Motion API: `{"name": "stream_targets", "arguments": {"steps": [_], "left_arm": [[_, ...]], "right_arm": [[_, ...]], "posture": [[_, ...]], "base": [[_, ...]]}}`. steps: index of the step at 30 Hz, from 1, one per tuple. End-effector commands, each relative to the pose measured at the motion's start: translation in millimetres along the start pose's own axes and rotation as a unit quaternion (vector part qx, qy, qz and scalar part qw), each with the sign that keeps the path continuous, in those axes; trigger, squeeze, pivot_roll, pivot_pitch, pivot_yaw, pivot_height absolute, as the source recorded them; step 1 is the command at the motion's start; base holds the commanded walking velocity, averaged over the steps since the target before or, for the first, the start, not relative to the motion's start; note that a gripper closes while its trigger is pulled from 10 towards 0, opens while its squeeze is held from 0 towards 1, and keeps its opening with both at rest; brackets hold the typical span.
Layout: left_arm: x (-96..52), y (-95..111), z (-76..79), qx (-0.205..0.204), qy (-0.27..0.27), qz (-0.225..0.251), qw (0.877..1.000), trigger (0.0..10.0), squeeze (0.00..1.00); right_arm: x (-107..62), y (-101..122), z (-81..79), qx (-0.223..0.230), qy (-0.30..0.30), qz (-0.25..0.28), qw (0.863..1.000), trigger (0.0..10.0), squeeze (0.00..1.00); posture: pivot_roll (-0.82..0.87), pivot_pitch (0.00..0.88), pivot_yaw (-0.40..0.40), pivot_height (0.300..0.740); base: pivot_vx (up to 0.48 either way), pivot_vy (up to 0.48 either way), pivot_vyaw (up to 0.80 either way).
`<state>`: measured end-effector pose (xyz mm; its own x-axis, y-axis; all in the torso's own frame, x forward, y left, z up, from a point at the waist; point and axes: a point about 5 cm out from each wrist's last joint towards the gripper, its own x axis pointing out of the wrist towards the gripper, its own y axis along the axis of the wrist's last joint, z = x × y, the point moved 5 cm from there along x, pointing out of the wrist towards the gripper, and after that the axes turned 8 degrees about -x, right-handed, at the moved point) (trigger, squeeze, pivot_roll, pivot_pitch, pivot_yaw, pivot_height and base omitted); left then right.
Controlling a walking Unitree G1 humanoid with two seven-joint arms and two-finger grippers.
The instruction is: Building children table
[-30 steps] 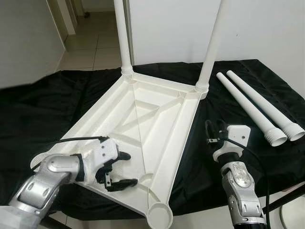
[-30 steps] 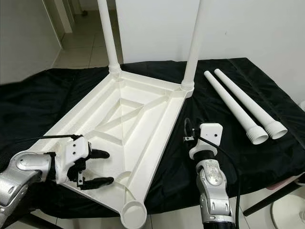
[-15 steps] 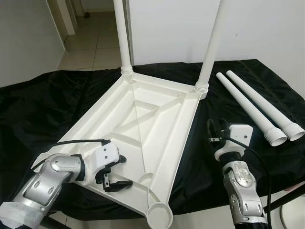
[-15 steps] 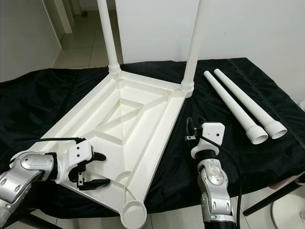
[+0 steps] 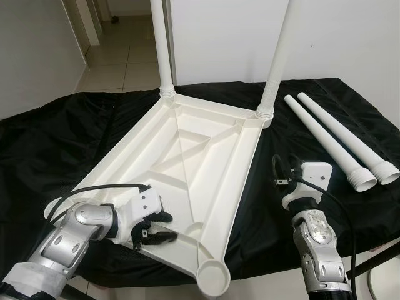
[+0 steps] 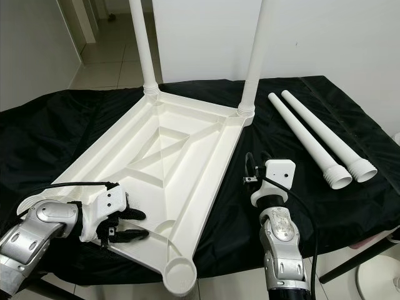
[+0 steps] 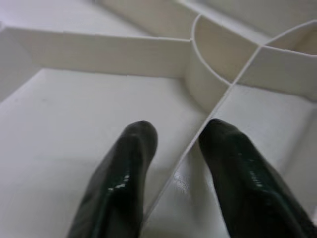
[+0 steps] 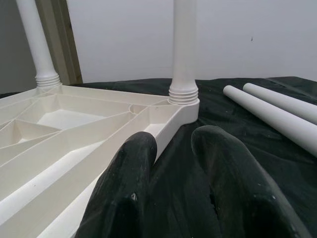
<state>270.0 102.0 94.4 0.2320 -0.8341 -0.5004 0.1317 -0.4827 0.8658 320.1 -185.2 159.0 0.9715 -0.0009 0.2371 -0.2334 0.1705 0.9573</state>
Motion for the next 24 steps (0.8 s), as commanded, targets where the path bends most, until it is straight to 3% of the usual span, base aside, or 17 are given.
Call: {"name": "stream_targets", "arguments": {"steps": [1, 7, 9, 11, 13, 14, 15, 16, 17, 24], "left_arm": [[-2.7, -0.3, -16.0, -0.007, 0.065, 0.003, 0.998, 0.9, 0.0], [0.3, 1.0, -14.7, -0.008, 0.06, 0.008, 0.998, 0.9, 0.0], [5.9, 5.9, -11.4, -0.007, 0.054, 0.019, 0.998, 1.9, 0.0], [8.2, 8.3, -9.2, -0.008, 0.05, 0.025, 0.998, 2.3, 0.0], [8.2, 8.3, -9.2, -0.008, 0.05, 0.025, 0.998, 2.3, 0.0], [9.5, 9.7, -7.8, -0.008, 0.047, 0.028, 0.998, 1.5, 0.0], [12.1, 13.0, -4.0, -0.008, 0.041, 0.034, 0.999, 2.9, 0.0], [14.9, 16.7, 0.7, -0.012, 0.032, 0.043, 0.998, 2.9, 0.0], [17.9, 19.4, 4.4, -0.013, 0.029, 0.05, 0.998, 0.1, 0.0], [23.0, 19.1, 11.3, -0.011, 0.019, 0.05, 0.998, 0.0, 0.0]], "right_arm": [[0.9, -0.2, -1.6, 0.001, 0.001, 0.0, 1.0, 10.0, 0.0], [1.2, -0.2, -1.8, 0.0, 0.002, 0.0, 1.0, 10.0, 0.0], [1.4, 0.0, -2.2, -0.001, 0.002, 0.0, 1.0, 10.0, 0.0], [1.2, 0.0, -2.5, -0.001, 0.002, 0.0, 1.0, 10.0, 0.0], [1.2, 0.0, -2.5, -0.001, 0.002, 0.0, 1.0, 10.0, 0.0], [1.1, 0.0, -2.6, -0.001, 0.002, 0.0, 1.0, 10.0, 0.0], [0.8, -0.1, -2.7, -0.001, 0.003, 0.0, 1.0, 10.0, 0.0], [0.7, -0.3, -2.7, -0.001, 0.002, 0.0, 1.0, 10.0, 0.0], [0.5, -0.2, -2.8, -0.001, 0.002, 0.0, 1.0, 10.0, 0.0], [0.4, 0.2, -3.0, -0.001, 0.001, 0.001, 1.0, 10.0, 0.0]], "posture": [[-0.07, 0.007, 0.045, 0.74], [-0.07, 0.006, 0.047, 0.74], [-0.08, 0.009, 0.05, 0.74], [-0.08, 0.009, 0.05, 0.74], [-0.08, 0.009, 0.05, 0.74], [-0.08, 0.009, 0.05, 0.74], [-0.08, 0.011, 0.051, 0.74], [-0.08, 0.011, 0.051, 0.74], [-0.08, 0.011, 0.054, 0.74], [-0.09, 0.01, 0.055, 0.74]], "base": [[0.0, 0.0, 0.0], [0.0, 0.0, 0.0], [0.0, 0.0, 0.0], [0.0, 0.0, 0.0], [0.0, 0.0, 0.0], [0.0, 0.0, 0.0], [0.0, 0.0, 0.0], [0.0, 0.0, 0.0], [0.0, 0.0, 0.0], [0.0, 0.0, 0.0]]}}
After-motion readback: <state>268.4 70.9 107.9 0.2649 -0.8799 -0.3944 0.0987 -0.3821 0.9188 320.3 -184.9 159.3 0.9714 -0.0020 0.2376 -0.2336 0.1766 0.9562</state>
